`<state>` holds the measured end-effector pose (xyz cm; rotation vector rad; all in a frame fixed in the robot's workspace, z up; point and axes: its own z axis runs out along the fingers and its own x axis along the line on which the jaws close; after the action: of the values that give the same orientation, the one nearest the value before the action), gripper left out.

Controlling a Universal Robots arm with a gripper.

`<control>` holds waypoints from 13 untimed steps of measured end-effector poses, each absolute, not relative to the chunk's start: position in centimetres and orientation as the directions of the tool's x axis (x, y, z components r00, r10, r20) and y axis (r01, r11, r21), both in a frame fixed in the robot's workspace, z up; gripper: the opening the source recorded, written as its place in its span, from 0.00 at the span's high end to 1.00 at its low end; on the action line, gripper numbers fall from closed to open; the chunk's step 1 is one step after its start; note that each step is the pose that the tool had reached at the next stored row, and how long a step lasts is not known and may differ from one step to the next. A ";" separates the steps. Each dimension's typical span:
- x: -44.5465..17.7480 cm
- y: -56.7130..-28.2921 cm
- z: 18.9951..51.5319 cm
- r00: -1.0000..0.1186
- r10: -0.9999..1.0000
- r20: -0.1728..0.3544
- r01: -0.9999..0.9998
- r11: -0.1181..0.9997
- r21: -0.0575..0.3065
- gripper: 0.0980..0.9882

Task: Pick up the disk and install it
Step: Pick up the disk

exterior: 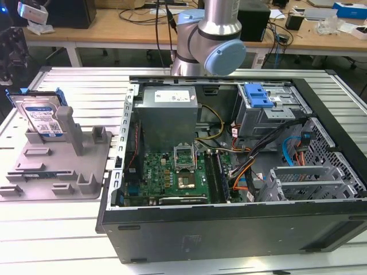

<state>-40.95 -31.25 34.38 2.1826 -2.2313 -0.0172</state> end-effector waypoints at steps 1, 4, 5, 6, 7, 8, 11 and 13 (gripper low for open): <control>-40.9 -31.2 34.3 -0.021 -1.000 0.007 -1.000 0.021 0.022 0.48; -41.0 -31.2 34.1 -0.016 -1.000 0.007 -1.000 0.016 0.022 0.48; -41.0 -31.2 34.0 -0.014 -1.000 0.007 -1.000 0.015 0.022 0.48; -41.0 -31.2 33.9 -0.013 -1.000 0.007 -1.000 0.013 0.022 0.48; -41.0 -31.2 33.8 -0.012 -1.000 0.007 -1.000 0.012 0.022 0.48; -41.0 -31.2 33.7 -0.011 -1.000 0.007 -1.000 0.011 0.022 0.48; -41.1 -31.2 33.4 -0.007 -1.000 0.007 -1.000 0.007 0.022 0.48; -41.1 -31.2 33.2 -0.004 -1.000 0.007 -1.000 0.004 0.022 0.48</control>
<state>-41.14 -31.25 33.16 2.2024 -2.2117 -0.0169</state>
